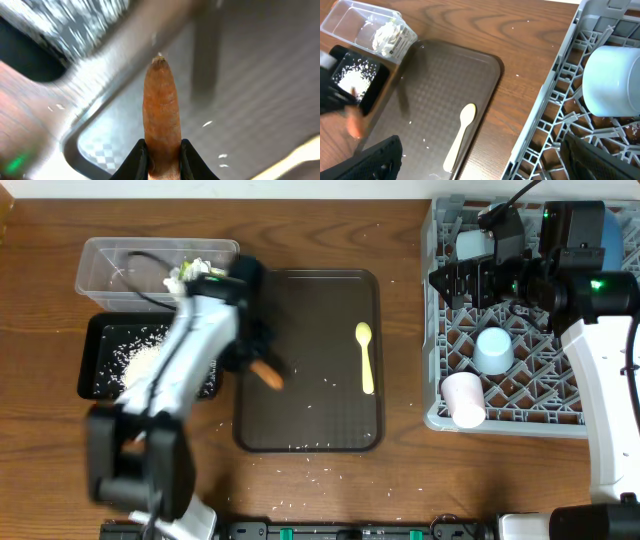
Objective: Sort waste into correct bins and load items into the dishwasher rack
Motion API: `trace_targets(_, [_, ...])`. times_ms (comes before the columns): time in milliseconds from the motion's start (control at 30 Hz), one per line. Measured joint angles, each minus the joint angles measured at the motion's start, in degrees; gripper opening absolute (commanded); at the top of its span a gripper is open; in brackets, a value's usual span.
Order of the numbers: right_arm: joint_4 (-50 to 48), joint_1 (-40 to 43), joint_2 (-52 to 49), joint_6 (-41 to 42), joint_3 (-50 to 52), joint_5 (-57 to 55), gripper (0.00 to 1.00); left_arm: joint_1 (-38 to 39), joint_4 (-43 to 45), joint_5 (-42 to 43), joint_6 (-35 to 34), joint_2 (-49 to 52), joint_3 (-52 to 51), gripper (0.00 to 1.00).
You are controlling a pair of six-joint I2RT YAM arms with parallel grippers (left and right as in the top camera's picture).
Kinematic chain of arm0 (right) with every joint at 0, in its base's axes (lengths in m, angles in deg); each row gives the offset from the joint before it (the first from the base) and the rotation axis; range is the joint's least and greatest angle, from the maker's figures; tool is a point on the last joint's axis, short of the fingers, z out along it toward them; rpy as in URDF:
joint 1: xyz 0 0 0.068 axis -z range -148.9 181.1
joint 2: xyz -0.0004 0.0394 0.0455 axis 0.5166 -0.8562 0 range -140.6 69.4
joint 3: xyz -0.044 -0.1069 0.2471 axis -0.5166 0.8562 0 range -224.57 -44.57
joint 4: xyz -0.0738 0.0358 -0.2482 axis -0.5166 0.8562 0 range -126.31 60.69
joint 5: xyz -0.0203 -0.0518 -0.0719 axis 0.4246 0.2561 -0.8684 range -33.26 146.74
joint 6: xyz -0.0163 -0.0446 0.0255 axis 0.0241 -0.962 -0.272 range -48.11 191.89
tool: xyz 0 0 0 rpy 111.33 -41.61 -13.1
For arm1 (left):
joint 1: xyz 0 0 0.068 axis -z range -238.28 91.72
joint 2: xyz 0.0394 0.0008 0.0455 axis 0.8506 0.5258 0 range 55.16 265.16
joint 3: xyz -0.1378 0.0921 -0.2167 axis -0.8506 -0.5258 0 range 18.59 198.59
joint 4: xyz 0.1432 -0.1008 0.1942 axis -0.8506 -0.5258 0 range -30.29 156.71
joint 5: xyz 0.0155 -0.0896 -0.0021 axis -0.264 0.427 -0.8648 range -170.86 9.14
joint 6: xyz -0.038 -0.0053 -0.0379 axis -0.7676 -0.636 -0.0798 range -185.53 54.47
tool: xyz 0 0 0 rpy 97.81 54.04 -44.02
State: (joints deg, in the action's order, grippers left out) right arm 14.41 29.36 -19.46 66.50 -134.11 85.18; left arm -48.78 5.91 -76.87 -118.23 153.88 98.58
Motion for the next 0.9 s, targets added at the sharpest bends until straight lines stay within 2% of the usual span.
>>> trace_targets(167, [-0.24,0.0,0.0,0.0,0.0,-0.02,0.99,-12.13,-0.07,-3.63,0.72,-6.4,1.16,0.1])
trace_targets(333, [-0.15,0.0,0.0,0.0,0.0,-0.02,0.99,-24.76,3.26,-7.08,0.66,-4.15,0.94,0.1])
trace_targets(433, [-0.07,0.0,0.0,0.0,0.0,-0.02,0.99,-29.38,5.6,-7.37,0.68,-0.87,0.87,0.11])
trace_targets(567, [-0.02,0.0,0.0,0.0,0.02,-0.02,0.99,-32.41,8.72,-6.03,0.68,5.16,0.48,0.12])
trace_targets(833, [-0.37,0.0,0.0,0.0,0.04,0.0,0.99,-32.65,10.27,-4.13,0.68,13.27,0.07,0.17])
trace_targets(900, [-0.37,0.0,0.0,0.0,0.04,0.0,0.99,-32.65,10.25,-4.09,0.81,13.86,0.07,0.25])
